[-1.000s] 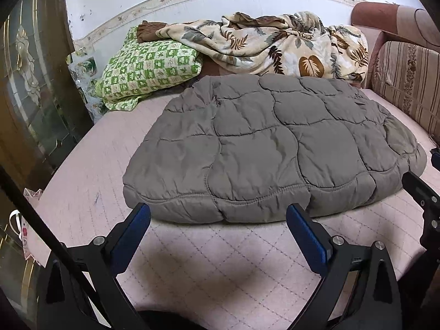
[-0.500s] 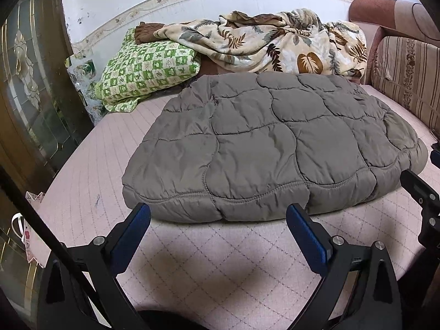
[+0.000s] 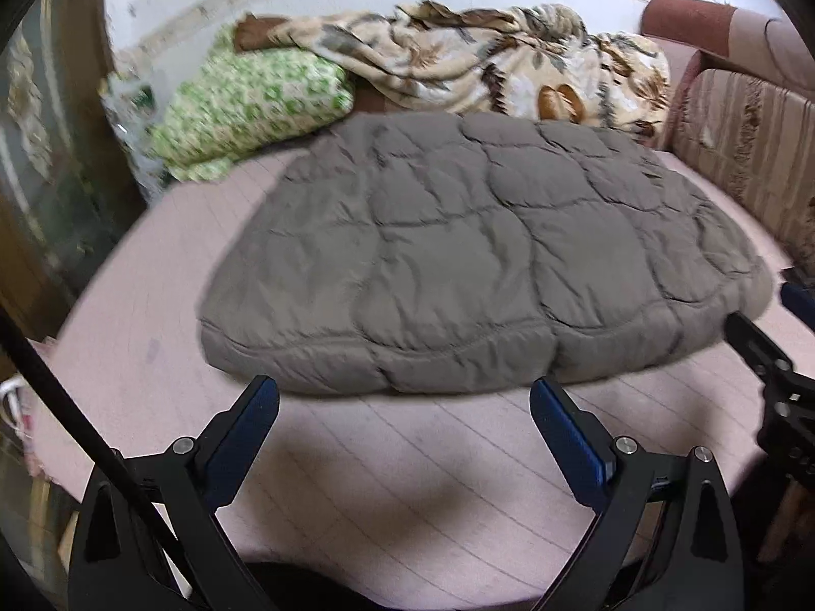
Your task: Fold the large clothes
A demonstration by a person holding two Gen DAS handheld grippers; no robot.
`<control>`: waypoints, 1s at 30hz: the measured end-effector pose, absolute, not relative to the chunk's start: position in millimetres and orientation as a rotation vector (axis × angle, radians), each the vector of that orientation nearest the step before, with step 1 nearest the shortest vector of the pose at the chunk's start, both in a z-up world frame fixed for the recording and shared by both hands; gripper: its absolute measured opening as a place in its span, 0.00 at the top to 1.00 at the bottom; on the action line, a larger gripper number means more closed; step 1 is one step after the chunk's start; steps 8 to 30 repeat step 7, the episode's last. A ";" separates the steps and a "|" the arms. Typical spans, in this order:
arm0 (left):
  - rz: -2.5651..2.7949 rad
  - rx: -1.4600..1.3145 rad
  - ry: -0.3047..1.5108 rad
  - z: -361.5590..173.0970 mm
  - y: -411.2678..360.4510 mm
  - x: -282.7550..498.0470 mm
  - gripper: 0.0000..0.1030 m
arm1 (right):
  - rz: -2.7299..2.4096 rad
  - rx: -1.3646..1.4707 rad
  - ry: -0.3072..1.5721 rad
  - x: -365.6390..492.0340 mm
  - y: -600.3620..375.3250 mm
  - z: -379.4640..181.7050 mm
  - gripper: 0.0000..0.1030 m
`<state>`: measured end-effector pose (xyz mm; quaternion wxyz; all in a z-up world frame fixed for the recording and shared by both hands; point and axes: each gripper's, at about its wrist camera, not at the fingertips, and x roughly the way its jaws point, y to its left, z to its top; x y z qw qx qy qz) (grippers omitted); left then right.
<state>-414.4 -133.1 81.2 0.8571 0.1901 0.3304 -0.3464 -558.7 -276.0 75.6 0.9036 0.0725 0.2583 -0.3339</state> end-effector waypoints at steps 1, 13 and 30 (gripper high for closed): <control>-0.739 0.394 0.698 81.5 -131.1 -414.4 0.04 | -0.690 0.150 0.533 -559.0 -276.0 75.7 0.14; -0.830 0.260 0.666 87.6 -111.2 -413.6 0.04 | -0.703 0.163 0.519 -561.9 -277.8 77.4 0.14; -0.830 0.260 0.666 87.6 -111.2 -413.6 0.04 | -0.703 0.163 0.519 -561.9 -277.8 77.4 0.14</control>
